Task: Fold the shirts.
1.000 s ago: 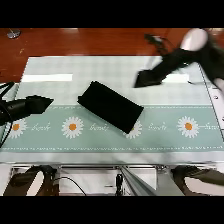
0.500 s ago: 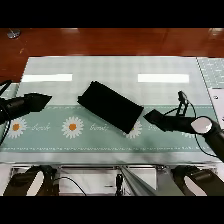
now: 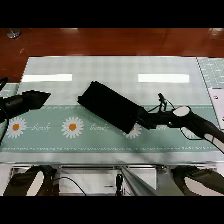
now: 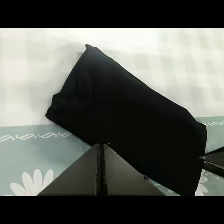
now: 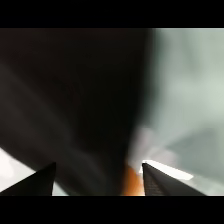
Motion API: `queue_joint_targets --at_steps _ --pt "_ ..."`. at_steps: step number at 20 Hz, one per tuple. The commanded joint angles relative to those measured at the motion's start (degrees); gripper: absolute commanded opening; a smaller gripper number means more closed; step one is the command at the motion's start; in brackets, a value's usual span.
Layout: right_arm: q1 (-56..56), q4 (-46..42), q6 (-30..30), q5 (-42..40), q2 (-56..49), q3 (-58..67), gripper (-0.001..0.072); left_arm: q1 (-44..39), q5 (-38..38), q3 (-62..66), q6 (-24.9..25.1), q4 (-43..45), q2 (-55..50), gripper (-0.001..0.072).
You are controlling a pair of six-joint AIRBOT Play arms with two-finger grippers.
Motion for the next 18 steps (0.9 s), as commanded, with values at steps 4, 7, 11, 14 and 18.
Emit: queue_joint_targets --at_steps 4,7,11,14,18 --pt "3.80 4.70 -12.24 8.76 -11.78 14.88 0.0025 0.00 0.17 -0.02 -0.39 -0.04 0.04 0.0021" --pt "3.61 -6.80 -6.45 12.39 -11.78 29.42 0.0024 0.00 0.17 -0.02 -0.42 -0.02 0.02 0.0022" --pt "3.58 -31.12 4.31 23.96 -11.82 55.87 0.0024 0.00 0.17 -0.02 -0.44 -0.02 0.04 0.0022" --pt "0.11 -38.71 7.80 32.17 -11.82 70.18 0.0024 0.02 0.17 -0.02 -0.42 0.00 0.02 0.0022" --pt "-10.64 -37.81 9.62 41.53 -11.65 80.61 0.0024 0.02 0.15 -0.02 -0.42 0.00 0.04 0.0022"
